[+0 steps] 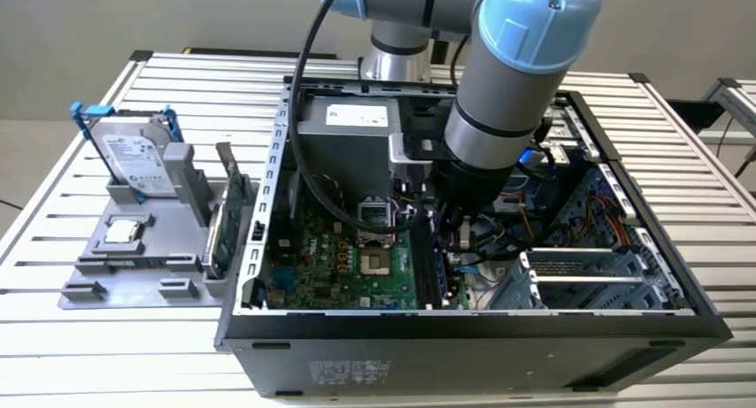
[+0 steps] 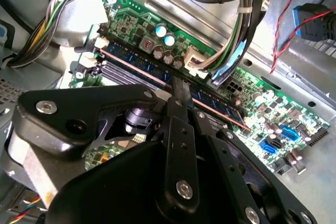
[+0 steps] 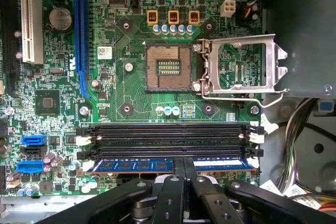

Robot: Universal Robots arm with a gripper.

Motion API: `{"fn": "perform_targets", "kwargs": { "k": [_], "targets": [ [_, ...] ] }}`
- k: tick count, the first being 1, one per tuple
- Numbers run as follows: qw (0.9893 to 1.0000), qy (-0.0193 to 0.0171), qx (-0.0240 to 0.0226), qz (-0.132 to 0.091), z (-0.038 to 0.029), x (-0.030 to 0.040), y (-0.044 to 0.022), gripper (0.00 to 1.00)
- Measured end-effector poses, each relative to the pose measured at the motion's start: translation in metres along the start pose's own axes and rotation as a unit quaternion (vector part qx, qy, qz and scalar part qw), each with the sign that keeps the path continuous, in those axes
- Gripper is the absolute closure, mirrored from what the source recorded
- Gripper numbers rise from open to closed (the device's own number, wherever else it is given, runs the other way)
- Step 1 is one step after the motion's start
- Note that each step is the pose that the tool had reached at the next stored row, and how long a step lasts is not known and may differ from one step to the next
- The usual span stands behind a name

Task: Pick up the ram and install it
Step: 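Press down the ram until it locks into place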

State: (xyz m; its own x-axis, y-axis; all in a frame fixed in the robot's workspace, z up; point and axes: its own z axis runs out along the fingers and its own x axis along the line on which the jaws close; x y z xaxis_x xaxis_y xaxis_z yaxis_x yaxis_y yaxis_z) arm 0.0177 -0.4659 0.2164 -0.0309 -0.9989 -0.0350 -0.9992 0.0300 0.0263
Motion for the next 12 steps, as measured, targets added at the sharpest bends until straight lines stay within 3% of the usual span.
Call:
{"fn": "perform_targets", "kwargs": {
  "k": [9,12],
  "targets": [
    [1.0000,0.0006,-0.0001,0.000,-0.0011,-0.0002,0.0000,1.00],
    [1.0000,-0.0021,0.0005,0.000,-0.0042,-0.0002,0.0002,1.00]
  ]
}}
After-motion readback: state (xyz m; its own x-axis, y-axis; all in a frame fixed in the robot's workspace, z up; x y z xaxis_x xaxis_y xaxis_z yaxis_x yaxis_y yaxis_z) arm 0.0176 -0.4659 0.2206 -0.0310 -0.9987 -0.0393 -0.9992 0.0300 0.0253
